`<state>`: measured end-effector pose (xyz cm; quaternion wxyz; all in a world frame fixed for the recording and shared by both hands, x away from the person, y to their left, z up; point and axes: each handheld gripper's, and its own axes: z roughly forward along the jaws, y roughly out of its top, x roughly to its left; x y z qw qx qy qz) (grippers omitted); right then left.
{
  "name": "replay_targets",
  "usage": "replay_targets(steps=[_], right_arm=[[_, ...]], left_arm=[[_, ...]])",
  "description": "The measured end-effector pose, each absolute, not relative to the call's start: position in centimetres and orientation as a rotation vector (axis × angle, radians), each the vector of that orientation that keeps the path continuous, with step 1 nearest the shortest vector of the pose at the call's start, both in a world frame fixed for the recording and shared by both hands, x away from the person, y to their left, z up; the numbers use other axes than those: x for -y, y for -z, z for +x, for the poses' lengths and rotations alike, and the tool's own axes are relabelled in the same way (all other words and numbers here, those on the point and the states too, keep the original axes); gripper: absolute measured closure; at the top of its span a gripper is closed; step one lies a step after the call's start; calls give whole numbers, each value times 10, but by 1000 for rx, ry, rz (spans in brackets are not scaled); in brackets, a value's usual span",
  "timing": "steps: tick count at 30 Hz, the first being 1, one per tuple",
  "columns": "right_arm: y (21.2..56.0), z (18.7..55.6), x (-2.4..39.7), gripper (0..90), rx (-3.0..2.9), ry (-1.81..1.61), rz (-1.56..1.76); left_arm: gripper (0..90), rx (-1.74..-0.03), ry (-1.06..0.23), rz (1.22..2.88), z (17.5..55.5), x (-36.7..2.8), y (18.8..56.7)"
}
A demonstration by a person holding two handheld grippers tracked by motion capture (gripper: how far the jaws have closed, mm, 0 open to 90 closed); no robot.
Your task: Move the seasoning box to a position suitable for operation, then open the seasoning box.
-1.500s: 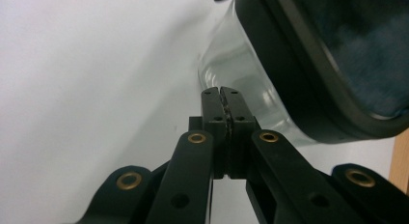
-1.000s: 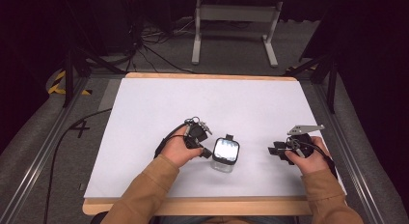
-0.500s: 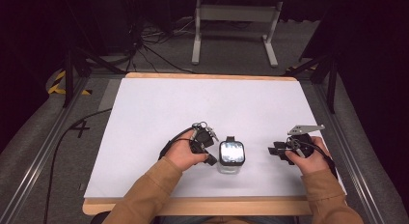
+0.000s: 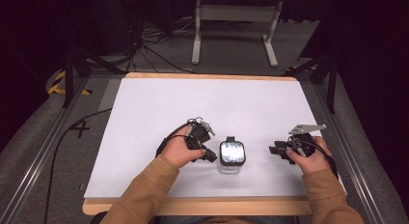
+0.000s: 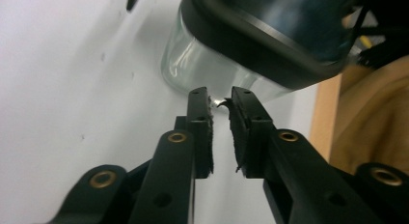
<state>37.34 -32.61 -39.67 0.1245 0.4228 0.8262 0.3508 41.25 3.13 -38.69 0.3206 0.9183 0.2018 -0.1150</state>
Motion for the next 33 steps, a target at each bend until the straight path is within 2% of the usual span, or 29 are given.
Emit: replay_targets(steps=[6, 11, 19, 22, 24, 33], right_arm=[[395, 371, 325, 631, -2409, -1029, 1232], [395, 372, 324, 631, -2408, -1024, 1229], [397, 371, 320, 632, -2421, -1016, 1212], [397, 371, 320, 632, -2421, -1015, 1205], [397, 371, 319, 632, -2421, -1016, 1208], [399, 369, 320, 632, -2426, -1013, 1211]], left_arm=[[761, -546, 292, 2283, 412, -52, 362], [743, -554, 185, 2170, 410, -60, 345], [732, -572, 32, 2023, 411, -51, 342], [730, -564, 32, 1996, 414, -48, 345], [760, -554, 58, 1962, 421, -43, 350], [815, -558, 74, 2002, 433, -25, 366]])
